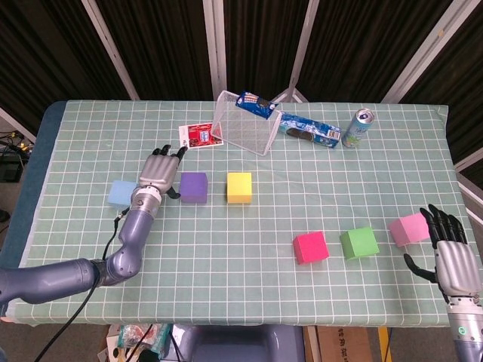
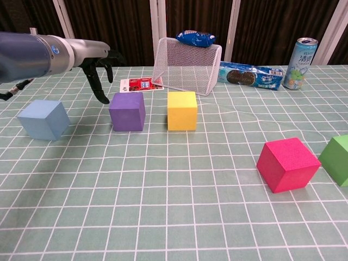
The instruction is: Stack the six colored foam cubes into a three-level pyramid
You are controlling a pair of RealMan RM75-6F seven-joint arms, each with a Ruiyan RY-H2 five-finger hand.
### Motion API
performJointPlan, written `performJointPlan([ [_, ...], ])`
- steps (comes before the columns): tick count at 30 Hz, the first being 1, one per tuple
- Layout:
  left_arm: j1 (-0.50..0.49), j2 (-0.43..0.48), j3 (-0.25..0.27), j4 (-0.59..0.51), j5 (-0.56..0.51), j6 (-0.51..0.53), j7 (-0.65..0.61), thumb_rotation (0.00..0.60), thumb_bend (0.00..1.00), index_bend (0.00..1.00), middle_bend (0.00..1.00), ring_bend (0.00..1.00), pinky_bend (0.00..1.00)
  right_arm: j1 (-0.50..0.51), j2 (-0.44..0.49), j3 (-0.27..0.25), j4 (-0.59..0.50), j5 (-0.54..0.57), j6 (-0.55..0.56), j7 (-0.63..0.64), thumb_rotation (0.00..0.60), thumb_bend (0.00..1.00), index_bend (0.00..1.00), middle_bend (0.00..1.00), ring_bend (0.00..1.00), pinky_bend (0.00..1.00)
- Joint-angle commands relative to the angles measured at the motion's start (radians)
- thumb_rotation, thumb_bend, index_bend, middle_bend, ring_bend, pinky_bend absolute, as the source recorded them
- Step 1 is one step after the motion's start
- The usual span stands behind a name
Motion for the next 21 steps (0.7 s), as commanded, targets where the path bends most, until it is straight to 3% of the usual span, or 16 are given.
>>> performJointPlan([
  [1, -0.019, -0.018, 0.010, 0.022, -0.005, -0.011, 0.003, 0.600, 0.04, 0.00, 0.30, 0.06, 0.13, 0.000, 0.001, 0.002, -0.001, 0.005, -0.003, 0.003, 0.600, 0.31, 0.00, 0.00, 0.00, 0.00],
  [21, -0.088, -0.100, 0.059, 0.154, 0.002, -0.048, 0.011, 0.600, 0.04, 0.00, 0.30, 0.06, 0.13, 0.004, 0.009, 0.004, -0.010, 0.023, -0.024, 0.014, 0.600, 0.31, 0.00, 0.00, 0.00, 0.00],
])
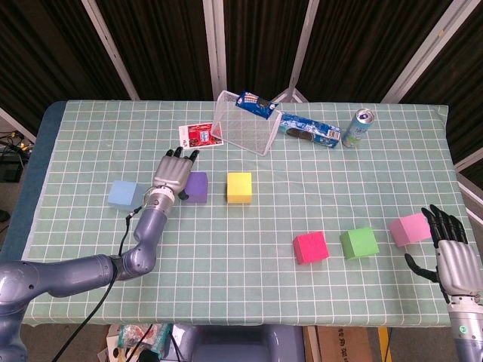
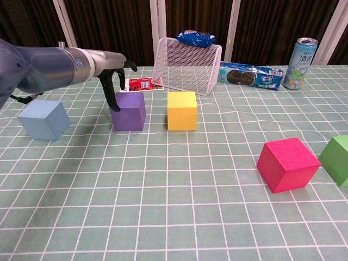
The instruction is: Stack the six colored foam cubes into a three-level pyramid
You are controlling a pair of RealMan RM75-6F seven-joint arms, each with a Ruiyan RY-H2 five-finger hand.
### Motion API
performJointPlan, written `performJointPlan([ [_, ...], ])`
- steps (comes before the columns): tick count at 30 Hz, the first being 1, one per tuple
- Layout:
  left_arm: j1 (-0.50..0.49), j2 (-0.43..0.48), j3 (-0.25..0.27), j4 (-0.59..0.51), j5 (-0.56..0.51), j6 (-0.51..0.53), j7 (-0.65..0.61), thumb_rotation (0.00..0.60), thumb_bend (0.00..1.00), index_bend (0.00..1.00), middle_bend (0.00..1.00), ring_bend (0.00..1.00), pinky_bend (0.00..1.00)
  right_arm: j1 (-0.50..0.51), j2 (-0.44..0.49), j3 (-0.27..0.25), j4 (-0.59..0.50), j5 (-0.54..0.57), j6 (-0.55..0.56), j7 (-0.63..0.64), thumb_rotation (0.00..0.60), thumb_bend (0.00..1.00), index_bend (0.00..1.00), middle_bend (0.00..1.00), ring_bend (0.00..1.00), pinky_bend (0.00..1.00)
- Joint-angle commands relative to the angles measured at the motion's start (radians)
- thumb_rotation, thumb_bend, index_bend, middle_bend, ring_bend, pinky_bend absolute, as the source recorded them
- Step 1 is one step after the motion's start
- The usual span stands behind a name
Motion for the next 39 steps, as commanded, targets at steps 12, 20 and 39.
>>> performJointPlan([
  [12, -0.023, -0.055, 0.030, 0.064, -0.002, -0.018, -0.013, 0.600, 0.18, 0.04, 0.43, 0.08, 0.17, 0.000, 0.002, 0.000, -0.002, 0.002, -0.001, 0.003, 0.600, 0.31, 0.00, 0.00, 0.00, 0.00],
  [20, -0.017, -0.078, 0.028, 0.083, 0.048, -0.014, -0.061, 0.600, 0.20, 0.07, 0.44, 0.08, 0.17, -0.001, 0.002, 0.001, -0.002, 0.001, 0.001, 0.007, 0.600, 0.31, 0.00, 0.00, 0.00, 0.00],
  [39, -0.038, -0.114, -0.003, 0.115, 0.072, -0.023, -0.098, 0.600, 0.20, 0.07, 0.44, 0.08, 0.17, -0.003, 0.007, 0.003, -0.005, 0.008, -0.001, 0.018, 0.600, 0.31, 0.00, 0.00, 0.00, 0.00],
])
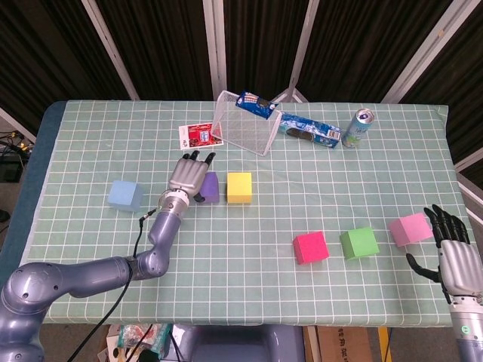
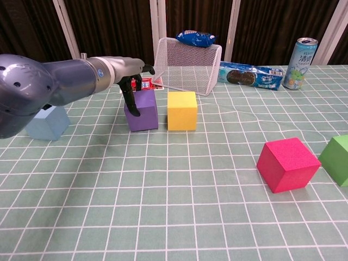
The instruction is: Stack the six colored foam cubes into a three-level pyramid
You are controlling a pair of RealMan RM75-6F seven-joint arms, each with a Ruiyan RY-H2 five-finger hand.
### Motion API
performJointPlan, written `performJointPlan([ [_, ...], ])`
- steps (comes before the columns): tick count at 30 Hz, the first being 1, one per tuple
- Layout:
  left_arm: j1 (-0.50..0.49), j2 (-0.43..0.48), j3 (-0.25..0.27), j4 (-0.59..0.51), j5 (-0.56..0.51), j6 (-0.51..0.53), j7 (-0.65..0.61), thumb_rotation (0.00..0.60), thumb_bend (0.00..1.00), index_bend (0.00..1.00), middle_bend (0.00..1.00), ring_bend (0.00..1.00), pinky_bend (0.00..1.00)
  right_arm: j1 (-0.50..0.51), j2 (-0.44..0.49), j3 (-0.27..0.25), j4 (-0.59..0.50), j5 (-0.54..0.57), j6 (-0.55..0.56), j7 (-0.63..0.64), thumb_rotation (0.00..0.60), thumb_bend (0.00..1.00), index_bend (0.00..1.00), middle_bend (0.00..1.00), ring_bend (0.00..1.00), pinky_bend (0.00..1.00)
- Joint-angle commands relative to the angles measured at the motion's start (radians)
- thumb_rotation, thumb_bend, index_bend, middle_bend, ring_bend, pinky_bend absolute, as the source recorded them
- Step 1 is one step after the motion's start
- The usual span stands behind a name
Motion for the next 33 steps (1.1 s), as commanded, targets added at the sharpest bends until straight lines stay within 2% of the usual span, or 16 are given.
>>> performJointPlan([
  [1, -0.005, -0.009, -0.005, 0.010, -0.007, -0.008, -0.003, 0.600, 0.20, 0.07, 0.44, 0.08, 0.17, 0.000, 0.000, 0.000, 0.000, 0.000, 0.000, 0.000, 0.600, 0.31, 0.00, 0.00, 0.00, 0.00],
  [33, -0.052, -0.082, -0.026, 0.097, -0.018, -0.032, 0.012, 0.600, 0.20, 0.06, 0.44, 0.08, 0.17, -0.004, 0.003, 0.004, -0.002, 0.009, 0.003, 0.006, 0.600, 0.31, 0.00, 0.00, 0.00, 0.00],
])
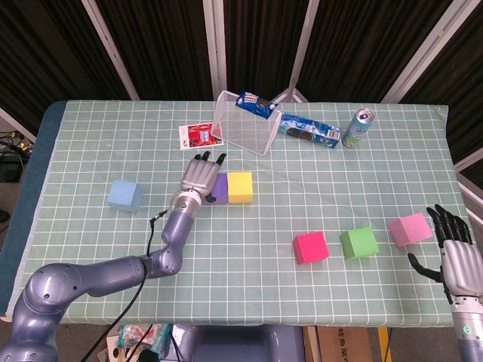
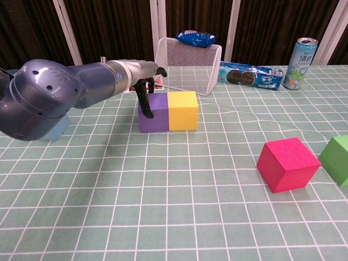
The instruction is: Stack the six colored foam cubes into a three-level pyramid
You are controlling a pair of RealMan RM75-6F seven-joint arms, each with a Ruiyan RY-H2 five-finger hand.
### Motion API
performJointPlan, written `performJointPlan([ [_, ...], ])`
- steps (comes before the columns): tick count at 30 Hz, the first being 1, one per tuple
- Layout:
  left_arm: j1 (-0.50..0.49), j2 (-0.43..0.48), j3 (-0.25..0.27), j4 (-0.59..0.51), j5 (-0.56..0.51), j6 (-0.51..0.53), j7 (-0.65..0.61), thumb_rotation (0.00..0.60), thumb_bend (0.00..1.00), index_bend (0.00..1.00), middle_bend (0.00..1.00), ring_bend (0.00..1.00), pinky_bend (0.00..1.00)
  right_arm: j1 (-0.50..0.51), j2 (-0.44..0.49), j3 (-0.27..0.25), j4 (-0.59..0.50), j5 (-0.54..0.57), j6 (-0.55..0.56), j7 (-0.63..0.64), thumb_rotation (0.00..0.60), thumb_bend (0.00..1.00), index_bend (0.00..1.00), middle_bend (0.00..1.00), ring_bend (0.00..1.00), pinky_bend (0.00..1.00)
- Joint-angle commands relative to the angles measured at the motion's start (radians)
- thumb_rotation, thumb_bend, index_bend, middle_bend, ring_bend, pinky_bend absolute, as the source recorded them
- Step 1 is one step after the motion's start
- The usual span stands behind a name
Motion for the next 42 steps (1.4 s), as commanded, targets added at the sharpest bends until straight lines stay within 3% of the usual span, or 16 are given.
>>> performJointPlan([
  [1, -0.001, -0.003, -0.001, 0.003, -0.001, -0.001, 0.000, 0.600, 0.20, 0.06, 0.44, 0.08, 0.17, 0.000, 0.000, 0.000, 0.000, 0.001, -0.001, 0.000, 0.600, 0.31, 0.00, 0.00, 0.00, 0.00],
  [42, -0.001, -0.058, -0.031, 0.045, 0.032, -0.001, -0.030, 0.600, 0.20, 0.06, 0.43, 0.08, 0.17, -0.002, 0.003, 0.002, -0.006, 0.007, -0.004, 0.004, 0.600, 0.31, 0.00, 0.00, 0.00, 0.00],
])
